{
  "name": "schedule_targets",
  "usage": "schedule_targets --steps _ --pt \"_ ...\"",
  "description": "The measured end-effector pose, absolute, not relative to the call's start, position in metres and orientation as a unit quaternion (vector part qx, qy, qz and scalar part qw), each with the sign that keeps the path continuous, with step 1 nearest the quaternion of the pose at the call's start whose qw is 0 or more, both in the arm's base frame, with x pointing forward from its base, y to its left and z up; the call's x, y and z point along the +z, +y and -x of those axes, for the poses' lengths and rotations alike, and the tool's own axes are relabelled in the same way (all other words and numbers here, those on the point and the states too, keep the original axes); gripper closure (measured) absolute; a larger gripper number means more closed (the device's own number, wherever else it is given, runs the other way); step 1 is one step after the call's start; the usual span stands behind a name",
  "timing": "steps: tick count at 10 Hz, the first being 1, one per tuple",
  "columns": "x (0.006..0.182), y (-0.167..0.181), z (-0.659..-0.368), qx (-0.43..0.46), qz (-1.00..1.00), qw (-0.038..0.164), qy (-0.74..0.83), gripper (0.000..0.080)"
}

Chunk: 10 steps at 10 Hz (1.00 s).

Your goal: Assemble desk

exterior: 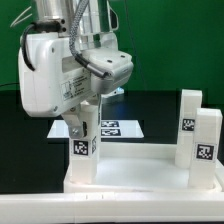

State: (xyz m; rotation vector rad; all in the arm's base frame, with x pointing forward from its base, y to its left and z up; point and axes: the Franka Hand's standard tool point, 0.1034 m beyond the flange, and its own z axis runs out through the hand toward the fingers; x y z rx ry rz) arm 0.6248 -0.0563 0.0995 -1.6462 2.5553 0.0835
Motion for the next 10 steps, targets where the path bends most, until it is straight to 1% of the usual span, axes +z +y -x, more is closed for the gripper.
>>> schedule_targets --steps 1,2,3,4,5,6,7,8,10 --pt "0.099 -0.056 -0.625 0.028 0.541 0.050 0.839 0.0471" --pt "0.099 -0.056 -0.625 0.028 0.541 0.050 0.839 0.0295" --pt "0.102 -0.055 -0.626 0.027 0.541 0.053 0.839 0.0295" --pt "0.116 -0.050 -0.630 0.026 0.546 0.063 0.835 0.0181" --pt "0.133 -0.046 -0.634 0.024 0.549 0.076 0.832 0.0160" --pt "0.146 -0.043 -0.638 0.021 0.550 0.086 0.831 0.0151" --pt "0.154 -0.042 -0.641 0.019 0.550 0.093 0.830 0.0151" --pt "0.150 -0.044 -0.641 0.019 0.550 0.091 0.830 0.0151" --pt "0.150 -0.043 -0.641 0.019 0.551 0.090 0.830 0.0151"
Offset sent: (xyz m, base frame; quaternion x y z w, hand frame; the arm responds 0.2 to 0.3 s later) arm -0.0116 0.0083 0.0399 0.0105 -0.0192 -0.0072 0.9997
